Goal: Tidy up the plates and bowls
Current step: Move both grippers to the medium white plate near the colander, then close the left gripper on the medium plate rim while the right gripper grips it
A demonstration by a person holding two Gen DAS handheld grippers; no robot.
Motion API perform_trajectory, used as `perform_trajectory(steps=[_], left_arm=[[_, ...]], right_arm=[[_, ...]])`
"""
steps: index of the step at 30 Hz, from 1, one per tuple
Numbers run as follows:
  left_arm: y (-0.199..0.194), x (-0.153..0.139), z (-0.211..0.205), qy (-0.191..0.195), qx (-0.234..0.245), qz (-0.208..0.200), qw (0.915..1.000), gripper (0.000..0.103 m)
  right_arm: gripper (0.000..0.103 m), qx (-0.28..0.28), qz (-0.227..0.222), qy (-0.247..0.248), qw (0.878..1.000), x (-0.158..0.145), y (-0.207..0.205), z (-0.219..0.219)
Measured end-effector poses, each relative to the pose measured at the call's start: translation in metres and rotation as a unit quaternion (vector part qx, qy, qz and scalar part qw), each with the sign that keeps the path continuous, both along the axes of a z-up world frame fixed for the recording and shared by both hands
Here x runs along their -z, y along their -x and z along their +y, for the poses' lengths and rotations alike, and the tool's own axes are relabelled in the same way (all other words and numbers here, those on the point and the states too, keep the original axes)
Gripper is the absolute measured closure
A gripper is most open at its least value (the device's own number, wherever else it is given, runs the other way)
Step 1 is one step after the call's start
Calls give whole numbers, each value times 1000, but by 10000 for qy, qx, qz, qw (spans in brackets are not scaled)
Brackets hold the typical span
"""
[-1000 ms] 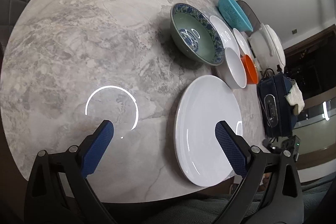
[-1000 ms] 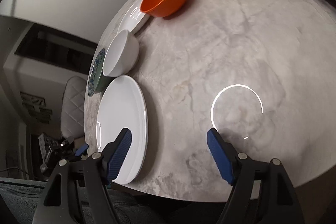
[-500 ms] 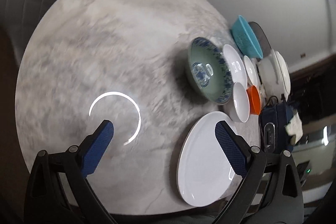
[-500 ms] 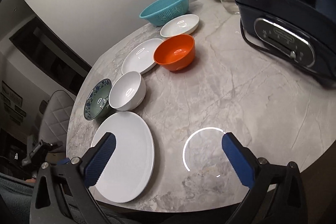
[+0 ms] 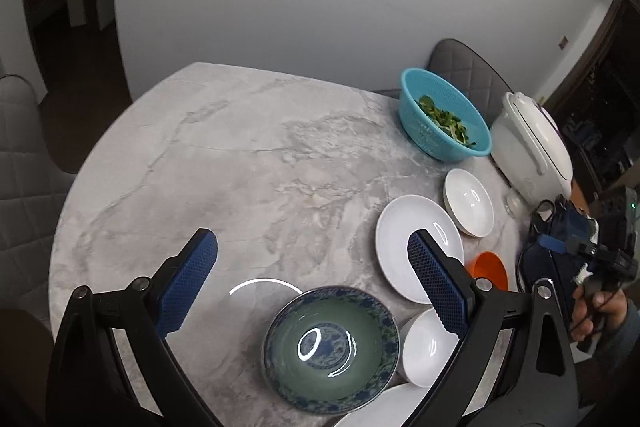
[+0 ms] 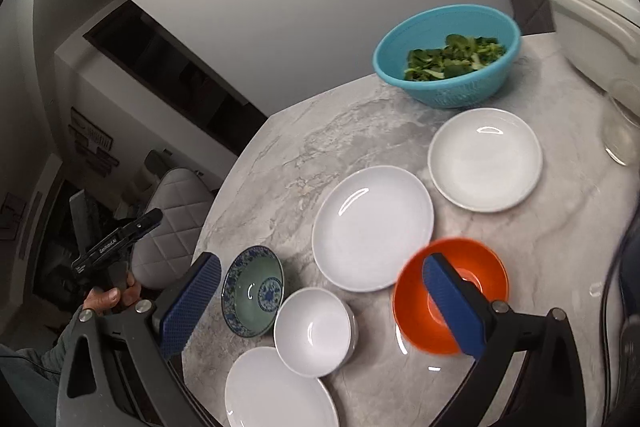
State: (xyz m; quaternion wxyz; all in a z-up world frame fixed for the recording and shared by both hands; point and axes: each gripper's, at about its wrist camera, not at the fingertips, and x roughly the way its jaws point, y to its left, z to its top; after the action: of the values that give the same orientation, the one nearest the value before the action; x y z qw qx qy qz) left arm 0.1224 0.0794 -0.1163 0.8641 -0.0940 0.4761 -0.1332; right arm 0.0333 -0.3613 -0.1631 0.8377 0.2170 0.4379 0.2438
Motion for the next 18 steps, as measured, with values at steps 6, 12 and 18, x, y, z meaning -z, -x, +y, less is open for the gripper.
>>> perform_trajectory(steps=[6,12,18], left_arm=[[-72,81,-70,-378,878,1235,9877,7],[-90,126,-104,-363,1170,1662,9785,7],[-99,145,-119,-360,1241,1827,9746,13]], right_arm=[[19,-355,1021,-341,9936,45,-91,-6],[31,-363,1775,-710,9809,98,-115,-14],[33,-287,2013,-627,9771,117,-119,-20]])
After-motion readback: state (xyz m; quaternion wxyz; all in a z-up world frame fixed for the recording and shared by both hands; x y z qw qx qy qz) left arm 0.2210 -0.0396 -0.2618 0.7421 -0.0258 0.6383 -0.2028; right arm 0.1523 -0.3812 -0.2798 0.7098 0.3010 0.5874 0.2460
